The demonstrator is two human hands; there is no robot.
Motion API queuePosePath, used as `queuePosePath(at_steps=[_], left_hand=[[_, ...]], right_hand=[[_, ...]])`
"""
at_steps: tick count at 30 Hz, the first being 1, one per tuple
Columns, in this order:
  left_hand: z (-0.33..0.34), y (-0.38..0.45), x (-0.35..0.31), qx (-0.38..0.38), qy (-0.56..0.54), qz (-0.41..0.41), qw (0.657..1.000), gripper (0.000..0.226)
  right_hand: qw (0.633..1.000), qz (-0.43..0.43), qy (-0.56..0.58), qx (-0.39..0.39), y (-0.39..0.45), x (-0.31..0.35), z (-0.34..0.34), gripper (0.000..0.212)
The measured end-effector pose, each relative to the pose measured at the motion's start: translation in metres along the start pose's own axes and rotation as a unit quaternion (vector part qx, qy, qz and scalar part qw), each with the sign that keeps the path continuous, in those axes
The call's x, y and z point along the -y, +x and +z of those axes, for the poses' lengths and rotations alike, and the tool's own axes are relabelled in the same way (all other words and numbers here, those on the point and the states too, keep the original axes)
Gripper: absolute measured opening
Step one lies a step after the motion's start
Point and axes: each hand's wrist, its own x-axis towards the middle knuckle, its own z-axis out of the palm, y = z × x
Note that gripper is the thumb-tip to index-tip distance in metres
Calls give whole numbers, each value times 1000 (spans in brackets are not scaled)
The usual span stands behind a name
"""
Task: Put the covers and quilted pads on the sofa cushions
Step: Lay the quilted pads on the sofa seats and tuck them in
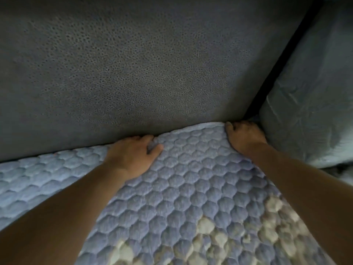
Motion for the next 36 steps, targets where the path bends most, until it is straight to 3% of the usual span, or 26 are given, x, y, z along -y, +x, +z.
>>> queuePosePath(at_steps=[2,5,7,9,11,13,17,22,24,28,31,33,36], left_hand=[[0,9,-4,21,20,-16,999,64],[6,12,-14,-18,73,-35,997,66],[6,9,-18,-25,97,-33,994,69],[5,8,-18,-16,98,-44,994,67],[8,13,-15,-9,94,-52,994,65],[5,12,-21,-10,82,-62,995,70],[3,-38,-20,-67,48,-69,994,63],[-4,-104,108,-70,35,-287,955,77],[-16,-103,155,-26,30,-314,949,75],[-20,-92,191,14,18,-271,962,58],[-17,-106,183,-113,53,-276,953,56],[-12,-129,142,-158,53,-246,955,53],[16,-185,54,-98,-29,-97,990,60]], right_hand=[[997,-15,-44,54,5,6,-7,77],[993,17,-115,29,2,28,-11,47],[992,-53,-100,-60,-16,43,-7,28],[982,-159,-18,-96,-29,50,0,35],[980,-193,-42,-1,-23,63,2,47],[975,-204,-85,31,-11,71,6,52],[978,-173,-118,2,-11,75,12,80],[992,-31,-122,26,-29,116,-6,40],[990,-59,-129,-4,-52,135,-13,36],[982,-177,-7,-60,-94,159,25,50],[989,-133,19,-69,-84,162,39,45],[988,-137,11,-66,-82,162,38,42],[990,-139,6,-13,-77,169,31,51]])
